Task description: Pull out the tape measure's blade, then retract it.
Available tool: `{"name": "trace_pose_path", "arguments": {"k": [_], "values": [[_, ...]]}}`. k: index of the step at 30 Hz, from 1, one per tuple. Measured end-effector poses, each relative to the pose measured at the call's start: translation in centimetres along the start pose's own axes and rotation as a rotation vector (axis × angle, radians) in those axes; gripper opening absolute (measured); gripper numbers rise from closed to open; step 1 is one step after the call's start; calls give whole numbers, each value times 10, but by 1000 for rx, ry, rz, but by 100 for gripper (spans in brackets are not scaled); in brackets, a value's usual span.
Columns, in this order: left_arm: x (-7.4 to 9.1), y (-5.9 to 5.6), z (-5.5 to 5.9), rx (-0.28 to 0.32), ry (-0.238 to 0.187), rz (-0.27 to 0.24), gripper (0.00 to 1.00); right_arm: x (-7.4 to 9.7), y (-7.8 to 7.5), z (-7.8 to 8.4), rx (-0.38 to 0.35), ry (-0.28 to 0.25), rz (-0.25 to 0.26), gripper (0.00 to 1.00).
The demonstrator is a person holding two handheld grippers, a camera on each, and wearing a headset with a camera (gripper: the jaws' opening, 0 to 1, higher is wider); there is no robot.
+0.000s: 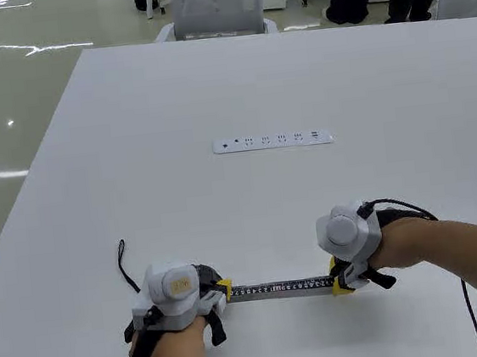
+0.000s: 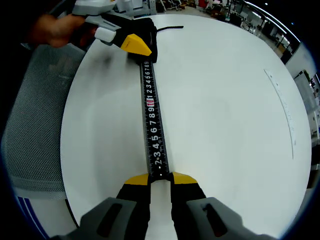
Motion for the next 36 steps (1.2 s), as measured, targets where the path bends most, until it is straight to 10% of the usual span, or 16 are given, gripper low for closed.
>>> {"name": "trace_pose_path", "arguments": {"k": [36], "values": [[0, 0, 0, 2, -6, 6, 64, -4, 3, -16, 9, -13, -1, 14]]}}
Point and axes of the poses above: the centre of the closed fingertips' face, and the gripper's own axes: x roughly backward along the fingers, y roughly to its left, z roughly out of its underside, the point moved 4 cm from there along x, roughly backward along the fingers, and after that the axes turned 11 degrees about z, right-handed, at the moved point
